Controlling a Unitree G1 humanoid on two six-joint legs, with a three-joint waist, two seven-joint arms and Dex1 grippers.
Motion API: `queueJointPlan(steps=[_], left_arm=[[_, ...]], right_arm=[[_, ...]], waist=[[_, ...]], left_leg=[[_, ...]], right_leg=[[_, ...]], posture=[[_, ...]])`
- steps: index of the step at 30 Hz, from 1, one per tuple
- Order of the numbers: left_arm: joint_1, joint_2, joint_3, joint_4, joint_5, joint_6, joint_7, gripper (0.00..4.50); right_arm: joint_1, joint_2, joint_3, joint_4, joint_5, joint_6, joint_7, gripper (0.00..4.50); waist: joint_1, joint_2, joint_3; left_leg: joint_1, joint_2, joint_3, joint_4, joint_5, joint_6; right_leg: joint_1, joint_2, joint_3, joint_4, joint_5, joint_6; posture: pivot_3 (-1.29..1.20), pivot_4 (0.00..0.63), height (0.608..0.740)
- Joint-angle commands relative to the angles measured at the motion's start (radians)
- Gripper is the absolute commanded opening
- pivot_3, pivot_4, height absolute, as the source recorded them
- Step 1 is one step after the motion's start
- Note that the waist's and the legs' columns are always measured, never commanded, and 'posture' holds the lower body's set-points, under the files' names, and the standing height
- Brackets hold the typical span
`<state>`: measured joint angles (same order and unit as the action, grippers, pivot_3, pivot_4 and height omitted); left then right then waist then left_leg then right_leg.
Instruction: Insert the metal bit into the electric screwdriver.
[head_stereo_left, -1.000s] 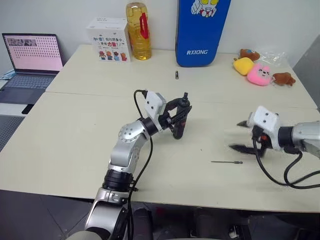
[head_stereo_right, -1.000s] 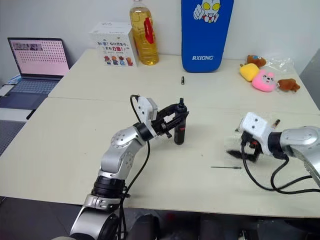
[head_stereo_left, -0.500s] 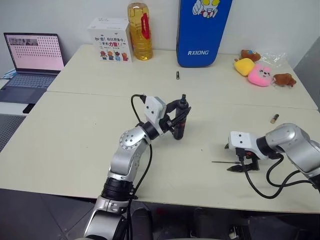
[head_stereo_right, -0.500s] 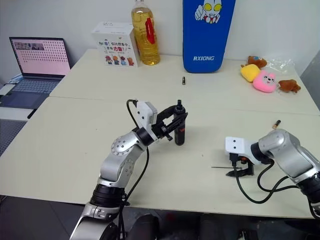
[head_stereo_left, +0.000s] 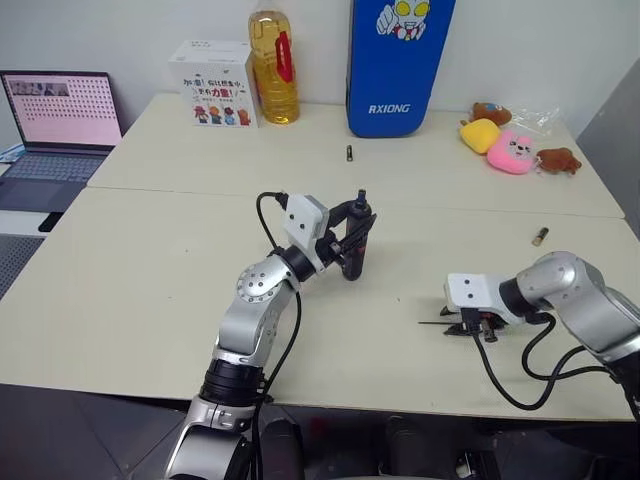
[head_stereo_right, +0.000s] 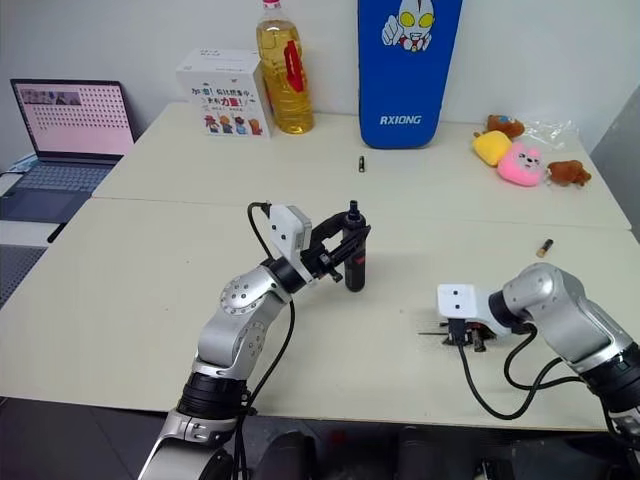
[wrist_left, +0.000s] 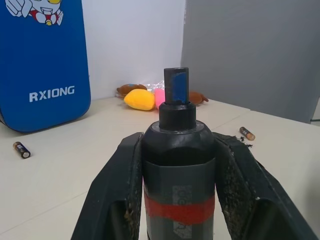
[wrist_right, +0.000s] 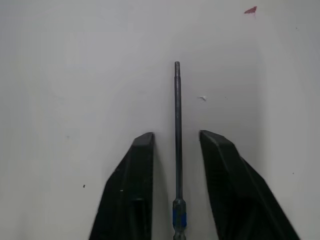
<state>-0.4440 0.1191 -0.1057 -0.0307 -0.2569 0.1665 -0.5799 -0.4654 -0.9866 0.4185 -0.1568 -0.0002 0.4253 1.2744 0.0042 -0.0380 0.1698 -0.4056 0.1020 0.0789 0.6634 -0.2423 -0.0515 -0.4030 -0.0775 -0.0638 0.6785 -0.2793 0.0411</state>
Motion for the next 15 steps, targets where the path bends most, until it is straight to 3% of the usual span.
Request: queueJointPlan(steps=[1,3,9,15], left_arm=[[-0.016,-0.007,-0.010,-0.048,-0.009,-0.008,0.001,1.67],[-0.012,-0.012,-0.017,-0.056,-0.010,-0.003,0.004,1.67],[-0.015,-0.021,-0.019,-0.061,-0.023,0.014,0.010,1.67],[-0.020,-0.005,-0.002,-0.056,-0.026,0.012,0.008,1.67]], right_arm=[[0.033,0.016,0.020,0.021,-0.034,0.014,-0.006,0.42],[0.044,0.017,0.016,0.054,-0.051,-0.009,-0.019,0.02],[0.074,0.013,-0.011,0.061,-0.046,-0.018,-0.005,0.02],[0.048,0.025,-0.208,-0.080,0.166,0.205,0.011,0.02]], waist=[[-0.001,-0.001,-0.001],[-0.001,-0.002,-0.001],[-0.001,-0.003,-0.002],[0.003,-0.001,-0.001]], left_leg=[[0.000,0.000,0.000,0.000,0.000,0.000],[0.001,0.000,0.000,0.000,0.000,0.000],[0.008,0.000,0.000,-0.001,0.000,0.000],[0.007,0.000,-0.001,-0.001,0.000,0.000]], right_leg=[[0.000,0.000,0.000,0.000,0.000,0.000],[0.001,0.000,0.000,0.000,0.000,0.000],[0.010,0.000,0.000,-0.003,0.000,0.000],[0.011,0.000,-0.001,-0.004,0.000,0.000]], posture=[[0.00,0.150,0.740],[0.00,0.150,0.740],[0.00,0.150,0.740],[0.00,0.150,0.740]])
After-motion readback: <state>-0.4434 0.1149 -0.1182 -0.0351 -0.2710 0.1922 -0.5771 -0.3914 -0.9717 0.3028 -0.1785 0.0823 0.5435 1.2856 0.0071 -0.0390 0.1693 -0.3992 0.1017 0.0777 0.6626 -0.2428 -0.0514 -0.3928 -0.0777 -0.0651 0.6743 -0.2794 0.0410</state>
